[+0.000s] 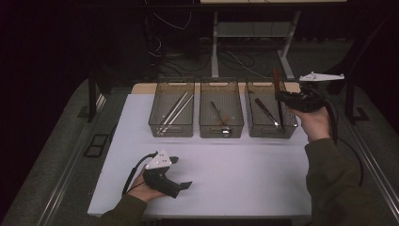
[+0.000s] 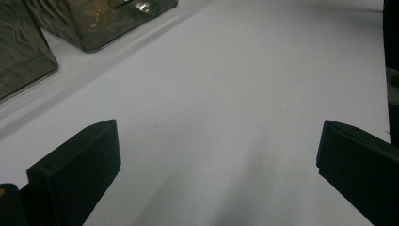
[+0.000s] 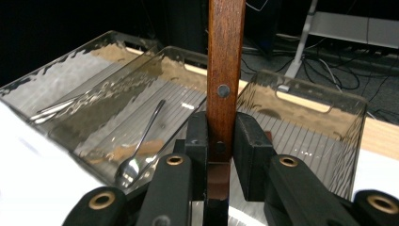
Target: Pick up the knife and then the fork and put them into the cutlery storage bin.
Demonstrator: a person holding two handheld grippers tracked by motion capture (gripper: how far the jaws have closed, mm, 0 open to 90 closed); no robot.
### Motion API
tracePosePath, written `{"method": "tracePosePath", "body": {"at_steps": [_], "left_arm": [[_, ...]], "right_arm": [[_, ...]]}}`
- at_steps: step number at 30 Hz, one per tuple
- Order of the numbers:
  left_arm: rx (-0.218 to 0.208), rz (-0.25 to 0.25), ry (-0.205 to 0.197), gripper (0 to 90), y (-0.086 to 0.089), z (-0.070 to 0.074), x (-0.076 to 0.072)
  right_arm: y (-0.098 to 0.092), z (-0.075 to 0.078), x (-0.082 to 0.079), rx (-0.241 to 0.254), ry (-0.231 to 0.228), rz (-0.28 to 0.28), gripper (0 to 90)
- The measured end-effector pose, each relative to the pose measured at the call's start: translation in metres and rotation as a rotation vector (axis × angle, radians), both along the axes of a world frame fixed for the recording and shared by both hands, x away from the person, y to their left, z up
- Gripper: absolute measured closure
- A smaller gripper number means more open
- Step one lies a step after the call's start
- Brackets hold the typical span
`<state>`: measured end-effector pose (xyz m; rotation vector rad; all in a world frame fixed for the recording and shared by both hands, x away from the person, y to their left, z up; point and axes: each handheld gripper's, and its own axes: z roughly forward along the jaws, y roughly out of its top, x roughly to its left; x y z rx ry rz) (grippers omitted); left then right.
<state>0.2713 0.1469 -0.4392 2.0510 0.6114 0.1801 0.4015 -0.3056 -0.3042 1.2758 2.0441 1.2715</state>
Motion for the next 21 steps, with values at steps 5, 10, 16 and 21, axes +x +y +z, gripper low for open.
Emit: {"method": "tracePosePath", "body": {"at_steps": [5, 10, 16, 21], "left_arm": [[-0.002, -0.001, -0.001, 0.0, 0.0, 0.0, 0.0], [-0.001, -0.005, -0.006, 0.0, 0.0, 0.0, 0.0], [-0.004, -0.004, 0.0, 0.0, 0.0, 0.0, 0.0], [-0.005, -0.004, -0.004, 0.0, 0.0, 0.001, 0.0]], "right_arm": [[0.001, 0.004, 0.014, 0.002, -0.014, -0.035, 77.0], [0.002, 0.0, 0.027, 0.004, -0.014, -0.06, 77.0], [0.005, -0.015, 0.042, 0.01, 0.011, -0.074, 77.0], [0.01, -0.03, 0.05, -0.023, 0.036, -0.084, 76.9]]}}
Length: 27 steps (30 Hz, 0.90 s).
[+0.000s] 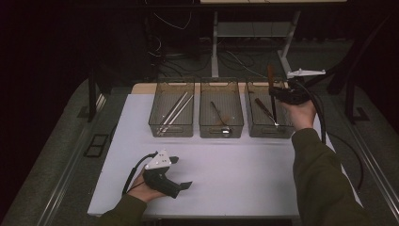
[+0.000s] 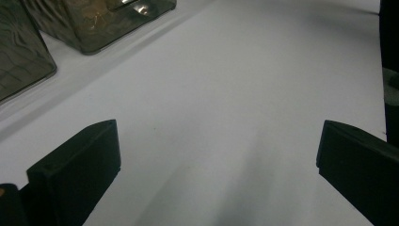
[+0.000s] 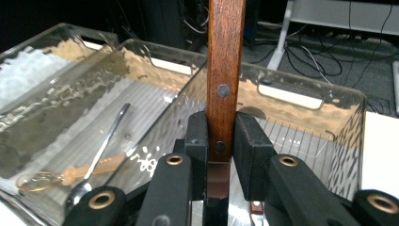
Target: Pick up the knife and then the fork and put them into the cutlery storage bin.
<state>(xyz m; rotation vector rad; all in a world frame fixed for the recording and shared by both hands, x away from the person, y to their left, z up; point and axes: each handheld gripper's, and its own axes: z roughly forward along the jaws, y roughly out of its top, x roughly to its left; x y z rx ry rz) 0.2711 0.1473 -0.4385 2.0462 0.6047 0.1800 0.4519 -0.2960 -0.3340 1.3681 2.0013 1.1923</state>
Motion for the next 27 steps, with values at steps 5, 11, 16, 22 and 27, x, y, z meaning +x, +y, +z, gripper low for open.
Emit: {"method": "tracePosePath", "body": {"at_steps": [5, 11, 16, 22, 27], "left_arm": [[0.004, -0.001, -0.002, 0.0, 0.0, 0.0, 0.0], [0.004, -0.004, -0.003, 0.0, 0.0, 0.0, 0.0], [0.006, -0.006, -0.003, 0.0, -0.001, 0.0, 0.0], [0.007, -0.006, -0.004, 0.0, -0.001, 0.0, 0.0], [0.008, -0.007, -0.003, 0.0, -0.001, 0.0, 0.0]], "right_arm": [[0.004, -0.016, 0.006, -0.036, 0.037, 0.002, 76.9], [0.003, -0.034, 0.01, -0.055, 0.092, -0.01, 76.9], [0.001, -0.04, 0.01, -0.06, 0.116, -0.013, 76.9], [0.001, -0.043, 0.011, -0.075, 0.157, -0.015, 76.9], [0.002, -0.048, 0.013, -0.084, 0.19, -0.019, 76.9]]}}
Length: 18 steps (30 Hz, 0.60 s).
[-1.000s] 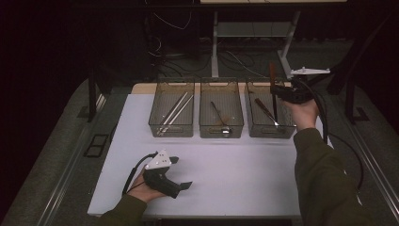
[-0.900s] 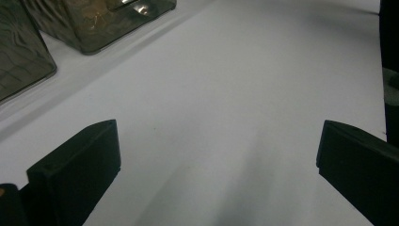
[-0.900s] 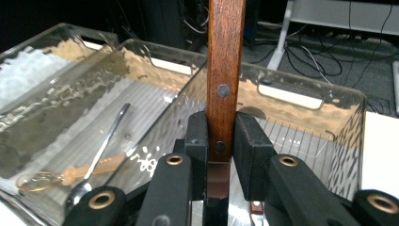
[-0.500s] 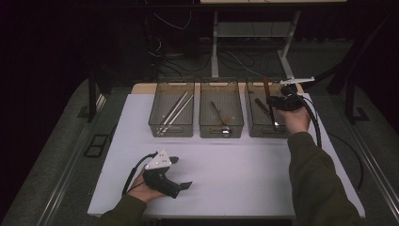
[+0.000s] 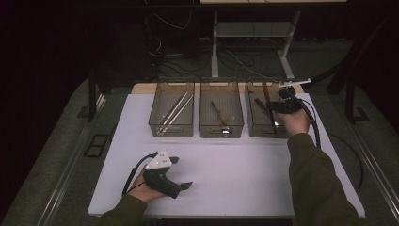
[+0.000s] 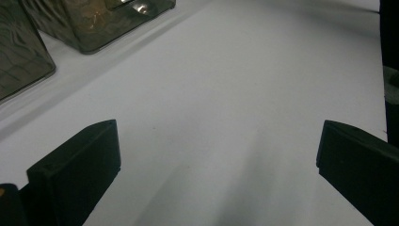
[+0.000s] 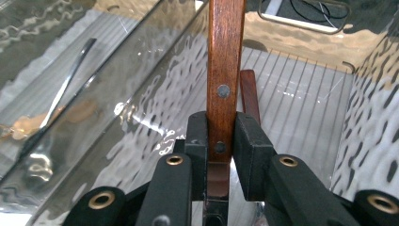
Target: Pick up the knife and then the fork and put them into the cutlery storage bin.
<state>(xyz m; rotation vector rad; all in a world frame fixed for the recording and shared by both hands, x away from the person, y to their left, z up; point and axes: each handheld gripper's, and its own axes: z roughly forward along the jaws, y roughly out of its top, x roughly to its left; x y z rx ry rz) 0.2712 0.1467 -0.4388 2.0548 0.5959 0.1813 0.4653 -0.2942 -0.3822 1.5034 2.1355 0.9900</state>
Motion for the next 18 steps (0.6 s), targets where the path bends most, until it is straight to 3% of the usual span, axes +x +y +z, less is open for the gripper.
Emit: {"method": "tracePosePath", "body": {"at_steps": [11, 18], "left_arm": [[0.0, -0.001, -0.001, 0.0, 0.0, 0.0, 0.0], [-0.003, 0.0, -0.001, 0.0, 0.001, 0.0, 0.0]], "right_arm": [[0.003, -0.005, 0.009, 0.001, 0.041, 0.004, 75.2], [0.003, -0.008, 0.011, -0.005, 0.055, 0.004, 59.0]]}}
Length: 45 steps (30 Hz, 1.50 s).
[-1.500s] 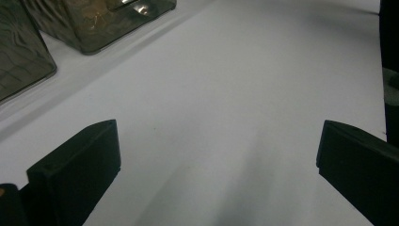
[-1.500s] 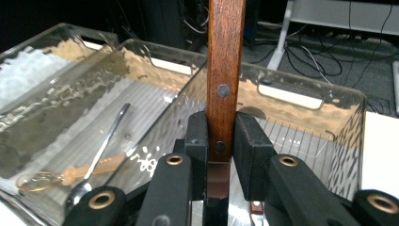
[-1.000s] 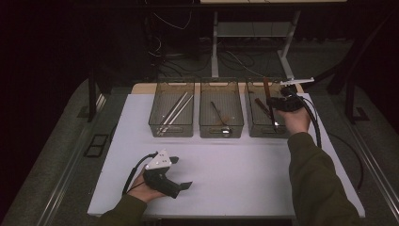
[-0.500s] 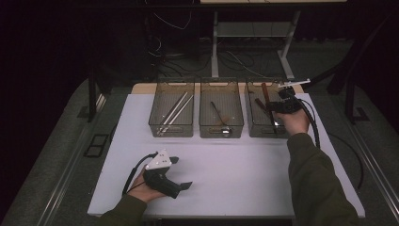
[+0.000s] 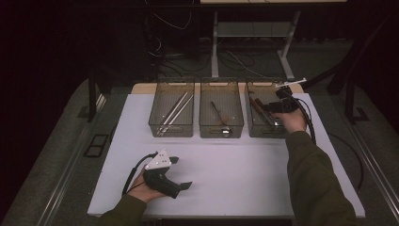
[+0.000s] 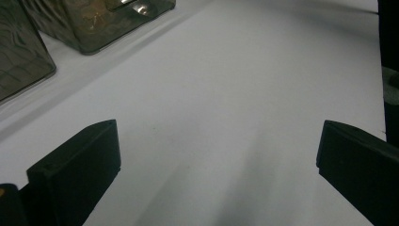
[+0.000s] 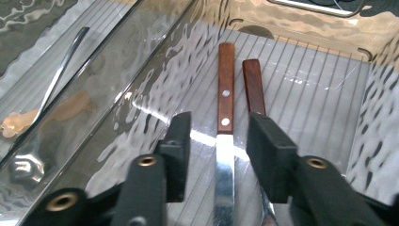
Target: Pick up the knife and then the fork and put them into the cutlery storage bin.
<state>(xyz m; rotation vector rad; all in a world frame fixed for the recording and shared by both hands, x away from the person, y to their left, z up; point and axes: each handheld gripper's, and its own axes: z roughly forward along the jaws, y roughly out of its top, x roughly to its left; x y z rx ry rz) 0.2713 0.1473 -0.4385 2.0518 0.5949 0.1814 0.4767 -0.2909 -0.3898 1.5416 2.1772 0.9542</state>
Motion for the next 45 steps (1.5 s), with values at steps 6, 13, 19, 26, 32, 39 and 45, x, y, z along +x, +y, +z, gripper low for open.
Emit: {"method": "tracePosePath", "body": {"at_steps": [6, 13, 19, 26, 32, 39, 45], "left_arm": [[0.013, 0.003, -0.009, 0.0, 0.003, 0.0, 0.002], [0.004, 0.033, 0.003, 0.0, 0.015, 0.0, 0.006], [0.008, 0.035, 0.006, 0.0, 0.012, 0.0, 0.006], [0.007, 0.039, 0.008, 0.0, 0.013, -0.001, 0.005], [0.01, 0.037, 0.006, 0.0, 0.014, 0.0, 0.003], [0.01, 0.036, 0.007, 0.0, 0.013, 0.0, 0.004], [-0.001, 0.038, 0.011, 0.0, 0.013, 0.0, 0.003]], "right_arm": [[-0.002, 0.002, -0.002, 0.021, -0.009, 0.002, 44.2], [-0.004, 0.018, -0.011, 0.082, -0.06, 0.008, 30.5], [-0.003, 0.025, -0.019, 0.089, -0.094, 0.018, 19.7], [0.003, 0.028, -0.035, 0.116, -0.146, 0.045, 16.7], [0.01, 0.025, -0.057, 0.136, -0.191, 0.087, 16.6], [0.011, 0.02, -0.088, 0.139, -0.207, 0.155, 13.1], [0.009, 0.015, -0.114, 0.136, -0.234, 0.198, 13.1]]}}
